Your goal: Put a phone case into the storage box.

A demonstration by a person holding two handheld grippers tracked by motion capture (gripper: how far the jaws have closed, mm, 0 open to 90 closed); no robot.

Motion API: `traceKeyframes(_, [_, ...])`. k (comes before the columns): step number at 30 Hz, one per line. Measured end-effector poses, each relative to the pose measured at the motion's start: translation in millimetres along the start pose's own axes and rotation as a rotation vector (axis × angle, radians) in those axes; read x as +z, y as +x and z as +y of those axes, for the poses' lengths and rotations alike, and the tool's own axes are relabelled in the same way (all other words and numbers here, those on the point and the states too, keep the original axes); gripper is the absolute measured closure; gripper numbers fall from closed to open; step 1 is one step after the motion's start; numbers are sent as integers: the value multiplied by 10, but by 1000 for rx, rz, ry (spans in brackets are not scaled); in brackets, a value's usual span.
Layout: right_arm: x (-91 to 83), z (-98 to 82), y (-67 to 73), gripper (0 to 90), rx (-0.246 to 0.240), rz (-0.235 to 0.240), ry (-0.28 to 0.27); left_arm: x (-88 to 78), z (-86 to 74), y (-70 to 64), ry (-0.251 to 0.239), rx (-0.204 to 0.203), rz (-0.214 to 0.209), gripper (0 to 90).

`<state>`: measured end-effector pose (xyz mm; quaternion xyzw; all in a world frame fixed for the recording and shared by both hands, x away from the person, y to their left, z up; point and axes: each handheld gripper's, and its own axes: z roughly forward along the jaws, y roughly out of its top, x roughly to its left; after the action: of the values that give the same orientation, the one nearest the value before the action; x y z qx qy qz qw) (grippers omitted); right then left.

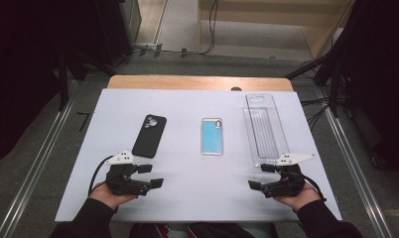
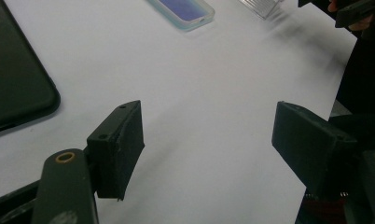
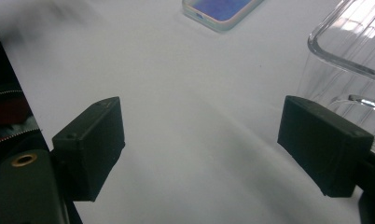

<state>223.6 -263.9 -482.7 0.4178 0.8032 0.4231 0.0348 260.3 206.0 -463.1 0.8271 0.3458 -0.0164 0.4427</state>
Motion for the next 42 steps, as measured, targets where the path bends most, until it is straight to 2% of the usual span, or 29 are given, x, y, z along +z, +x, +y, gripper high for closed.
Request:
traceKeyframes(7, [0,1,1,131,2,1,11,-2,0,0,-2,-2,-3,252])
traceKeyframes(11, [-9,22,4,131,-10,-27,9,-10,-1,5,-3,-3,-2,252])
traceKeyframes(14, [-32,57,4,131,0,-11,-9,-12,-2,6,-6,-6,-2,252])
traceKeyframes(19, [-24,170,94,131,3,7,-32,-15,-3,11,-1,-7,2,252])
traceKeyframes(25, [26,310,208,131,-10,8,-42,-19,-6,11,-9,-15,3,252])
traceKeyframes(30, [109,385,235,131,-12,22,-33,-19,3,4,-11,-12,4,253])
traceKeyframes(42, [227,541,289,140,-17,17,-31,-18,2,8,-10,-14,4,253])
